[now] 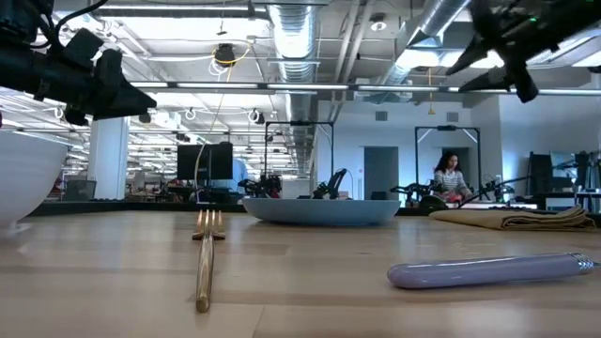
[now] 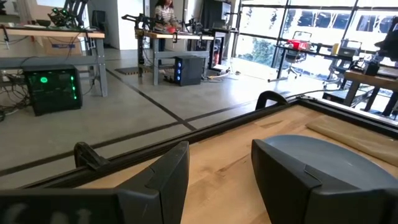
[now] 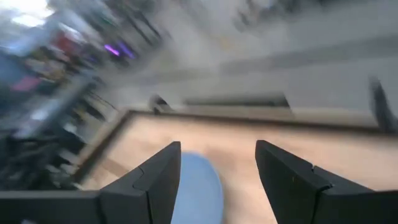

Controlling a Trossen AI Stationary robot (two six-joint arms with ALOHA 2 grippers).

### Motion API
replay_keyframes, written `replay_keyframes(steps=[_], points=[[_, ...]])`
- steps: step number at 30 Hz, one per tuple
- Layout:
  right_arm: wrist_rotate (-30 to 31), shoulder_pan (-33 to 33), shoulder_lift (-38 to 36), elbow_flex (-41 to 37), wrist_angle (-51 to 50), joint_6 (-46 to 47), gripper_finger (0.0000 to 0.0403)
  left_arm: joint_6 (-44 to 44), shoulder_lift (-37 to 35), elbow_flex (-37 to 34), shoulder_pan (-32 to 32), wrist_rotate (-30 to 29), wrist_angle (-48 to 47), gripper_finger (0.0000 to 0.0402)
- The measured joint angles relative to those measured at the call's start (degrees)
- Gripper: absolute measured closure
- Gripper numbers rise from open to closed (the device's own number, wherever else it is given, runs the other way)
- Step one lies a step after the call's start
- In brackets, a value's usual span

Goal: Set table place
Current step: Place the blue plate in the center of the table

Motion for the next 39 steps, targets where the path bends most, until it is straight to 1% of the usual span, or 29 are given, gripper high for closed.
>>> replay_keyframes(steps=[3, 5, 8, 12, 16, 19, 22, 24, 30, 34, 39], points=[[-3.02, -1.59, 9.51, 7.48, -10.02, 4.22, 0.0173, -0.14, 0.0, 0.01, 0.0, 0.0, 0.01, 0.0237], [-4.98, -2.35, 16.08, 10.91, -13.01, 4.25, 0.0173, -0.46, 0.0, 0.0, 0.0, 0.0, 0.02, 0.0237], [-7.73, -2.15, 25.66, 13.57, -11.47, 4.19, 0.0173, -0.52, 0.0, 0.0, 0.02, 0.01, 0.02, 0.0237], [-10.82, -1.35, 36.45, 15.79, -7.1, 3.36, 0.0173, -0.55, 0.0, 0.01, 0.01, 0.02, 0.02, 0.0237], [-11.55, -0.71, 45.25, 17.39, -2.61, 3.27, 0.0173, -0.57, 0.0, 0.0, 0.01, 0.02, 0.02, 0.0237], [-11.37, -0.25, 49.16, 18.17, 1.6, 2.74, 0.0173, -0.58, 0.0, 0.0, 0.0, 0.02, 0.02, 0.0237], [-11.25, 0.15, 52.27, 19.3, 3.27, -1.82, 0.0173, -0.59, 0.0, 0.0, 0.0, 0.06, 0.02, 0.0237], [-11.25, 0.37, 53.98, 19.92, 4.12, -2.13, 0.0173, -0.59, 0.0, 0.0, 0.0, 0.09, 0.02, 0.0237], [-11.93, 0.77, 59.46, 20.49, 3.98, -2.25, 0.0173, -0.63, 0.0, 0.0, 0.01, 0.25, 0.02, 0.0237], [-14.22, 0.72, 62.88, 20.56, 4.54, -2.28, 0.0173, -0.63, 0.0, 0.0, 0.02, 0.39, 0.02, 0.0237], [-14.37, 0.72, 66.08, 20.54, 5.18, -2.41, 0.0173, -0.66, 0.0, 0.0, 0.01, 0.42, 0.02, 0.0237]])
